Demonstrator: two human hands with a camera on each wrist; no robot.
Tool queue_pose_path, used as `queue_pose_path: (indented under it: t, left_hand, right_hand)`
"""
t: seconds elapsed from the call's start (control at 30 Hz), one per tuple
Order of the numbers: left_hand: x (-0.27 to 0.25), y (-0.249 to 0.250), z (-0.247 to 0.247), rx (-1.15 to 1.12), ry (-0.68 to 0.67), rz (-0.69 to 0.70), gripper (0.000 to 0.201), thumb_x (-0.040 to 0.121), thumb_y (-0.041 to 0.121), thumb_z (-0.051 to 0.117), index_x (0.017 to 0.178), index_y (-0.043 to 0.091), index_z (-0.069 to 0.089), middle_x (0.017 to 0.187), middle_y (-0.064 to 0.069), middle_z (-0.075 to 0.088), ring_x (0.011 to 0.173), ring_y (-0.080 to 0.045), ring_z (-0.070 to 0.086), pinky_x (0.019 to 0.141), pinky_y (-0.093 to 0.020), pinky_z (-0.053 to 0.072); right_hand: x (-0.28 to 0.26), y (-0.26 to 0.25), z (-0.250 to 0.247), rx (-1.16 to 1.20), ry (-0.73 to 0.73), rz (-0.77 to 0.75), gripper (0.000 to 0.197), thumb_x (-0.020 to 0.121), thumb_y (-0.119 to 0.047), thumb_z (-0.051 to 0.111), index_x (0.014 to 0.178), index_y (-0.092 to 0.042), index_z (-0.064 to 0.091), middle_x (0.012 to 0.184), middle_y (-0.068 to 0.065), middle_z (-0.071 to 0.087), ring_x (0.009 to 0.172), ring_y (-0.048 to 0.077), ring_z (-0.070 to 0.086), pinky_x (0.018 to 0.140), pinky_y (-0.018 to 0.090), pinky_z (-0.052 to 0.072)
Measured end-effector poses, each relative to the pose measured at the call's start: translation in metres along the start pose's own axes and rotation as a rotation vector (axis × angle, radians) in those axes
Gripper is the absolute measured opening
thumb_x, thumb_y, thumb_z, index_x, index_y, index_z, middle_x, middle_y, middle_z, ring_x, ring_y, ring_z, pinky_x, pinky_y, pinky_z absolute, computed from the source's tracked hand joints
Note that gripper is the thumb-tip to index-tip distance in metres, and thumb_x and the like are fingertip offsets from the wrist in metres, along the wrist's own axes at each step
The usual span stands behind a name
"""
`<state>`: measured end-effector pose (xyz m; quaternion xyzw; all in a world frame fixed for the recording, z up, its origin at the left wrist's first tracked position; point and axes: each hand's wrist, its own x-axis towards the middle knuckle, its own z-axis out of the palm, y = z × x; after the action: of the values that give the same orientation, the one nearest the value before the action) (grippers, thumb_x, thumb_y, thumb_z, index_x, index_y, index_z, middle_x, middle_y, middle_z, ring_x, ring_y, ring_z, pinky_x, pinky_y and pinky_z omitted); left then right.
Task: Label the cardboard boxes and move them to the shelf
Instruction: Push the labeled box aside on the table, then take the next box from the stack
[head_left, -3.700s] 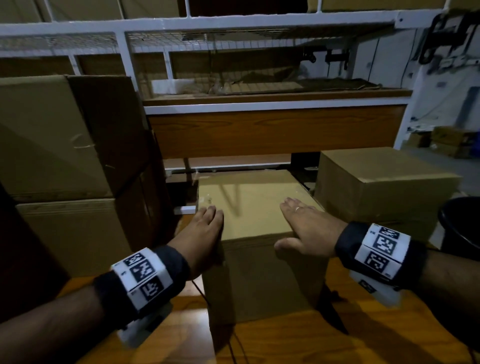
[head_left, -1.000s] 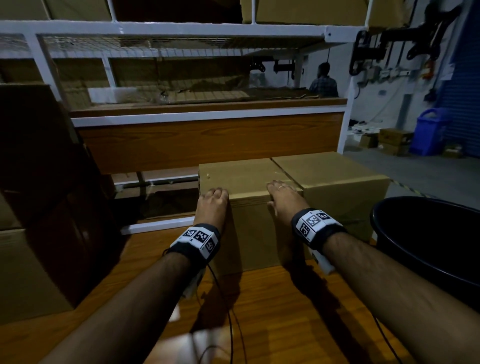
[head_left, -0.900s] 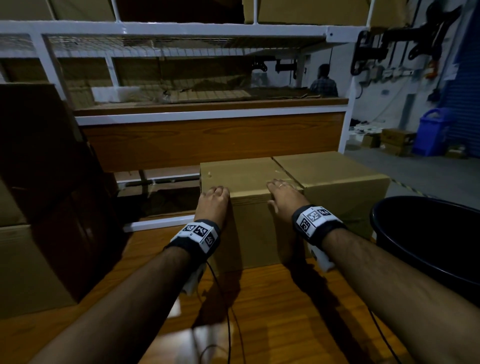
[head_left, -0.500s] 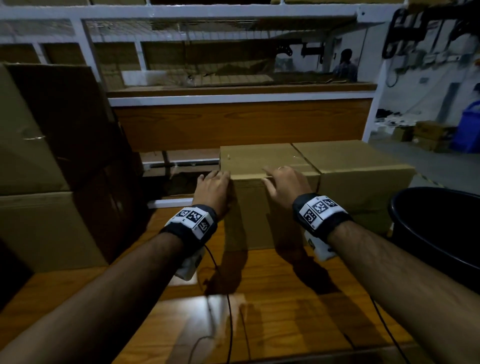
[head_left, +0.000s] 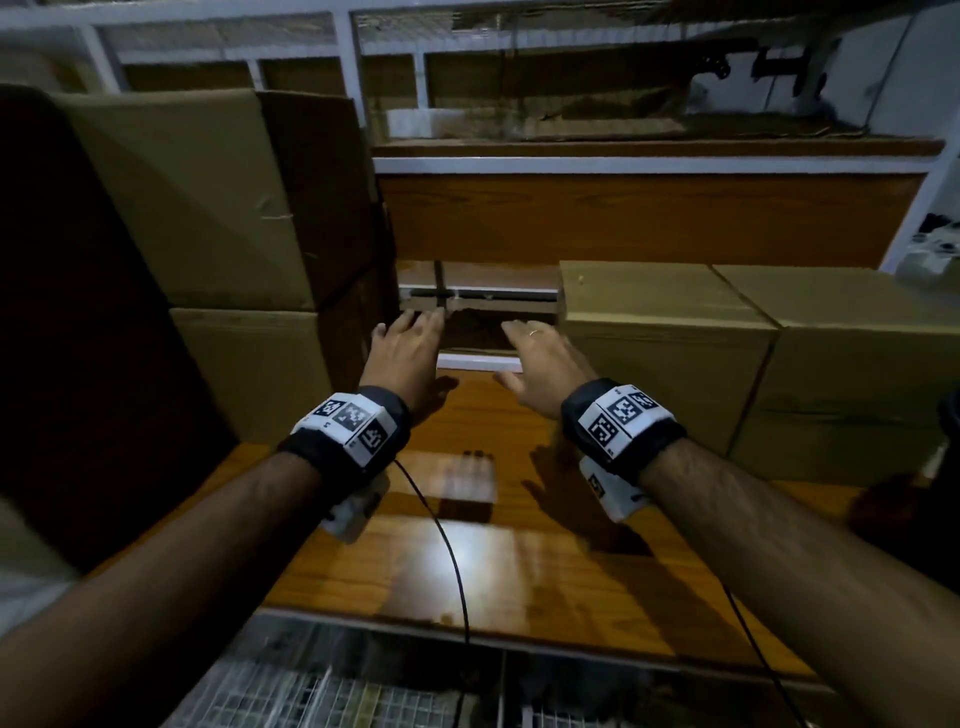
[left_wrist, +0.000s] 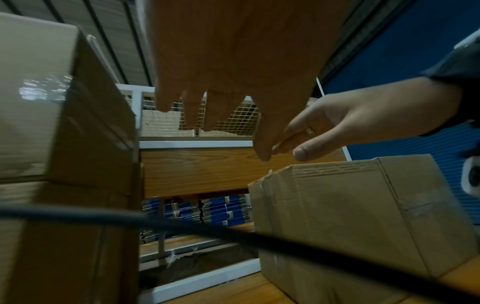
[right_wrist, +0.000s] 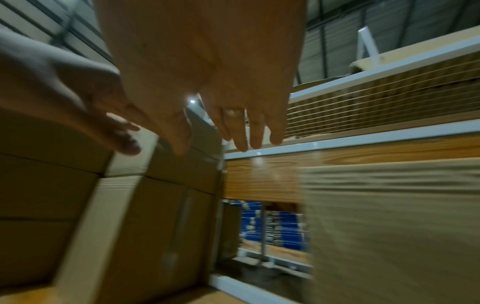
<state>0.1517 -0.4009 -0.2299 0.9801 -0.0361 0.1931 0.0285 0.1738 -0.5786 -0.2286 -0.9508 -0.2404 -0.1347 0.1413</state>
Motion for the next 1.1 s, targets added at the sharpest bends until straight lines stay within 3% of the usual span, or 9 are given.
queue_pose_path:
  t: [0.23,0.5,0.6,0.87,1.1]
  left_hand:
    - [-0.070,-0.093,-0.026,-0.018,-0.040,-0.050,0.088,0.087,0.039,0.062,0.151,0.010,0.009,0.157,-0.007,0.020,0.145,-0.025,0.013,0.117,-0.049,0.014]
    - [-0.127,-0.197,-0.065,0.085,0.001,-0.117,0.090,0.089,0.038,0.062,0.151,0.012,0.002,0.159,-0.008,0.010,0.147,-0.025,0.007,0.118,-0.048,0.011]
    - [-0.137,-0.222,-0.080,0.069,0.019,-0.134,0.090,0.088,0.037,0.062,0.151,0.011,0.003,0.159,-0.007,0.010,0.147,-0.024,0.007,0.118,-0.048,0.011]
    - [-0.145,-0.273,-0.139,-0.015,0.151,-0.199,0.090,0.088,0.032,0.064,0.152,0.010,0.003,0.159,-0.007,0.010,0.147,-0.023,0.005,0.117,-0.047,0.009]
    - [-0.156,-0.316,-0.195,-0.026,0.397,-0.195,0.091,0.085,0.028,0.068,0.152,0.013,0.010,0.158,-0.005,0.017,0.146,-0.021,0.010,0.119,-0.045,0.012]
  right_hand:
    - [-0.006,-0.113,0.017,0.048,-0.016,-0.069,0.062,0.094,-0.031,0.058,0.146,-0.012,0.031,0.150,0.007,0.037,0.141,0.023,0.026,0.114,0.039,0.022]
    - [-0.001,-0.243,0.039,0.064,0.066,-0.077,0.060,0.092,-0.032,0.059,0.144,-0.013,0.035,0.145,0.006,0.043,0.136,0.021,0.034,0.113,0.039,0.029]
    - [0.004,-0.277,0.036,0.058,0.067,-0.078,0.063,0.093,-0.032,0.058,0.147,-0.013,0.031,0.150,0.006,0.037,0.140,0.021,0.029,0.116,0.038,0.025]
    - [0.034,-0.335,0.018,0.020,0.132,-0.194,0.064,0.094,-0.033,0.057,0.148,-0.014,0.028,0.152,0.005,0.034,0.143,0.020,0.025,0.116,0.036,0.020]
    - [0.070,-0.390,-0.007,0.097,0.245,-0.377,0.064,0.092,-0.032,0.060,0.146,-0.013,0.032,0.149,0.005,0.039,0.141,0.020,0.027,0.115,0.035,0.020]
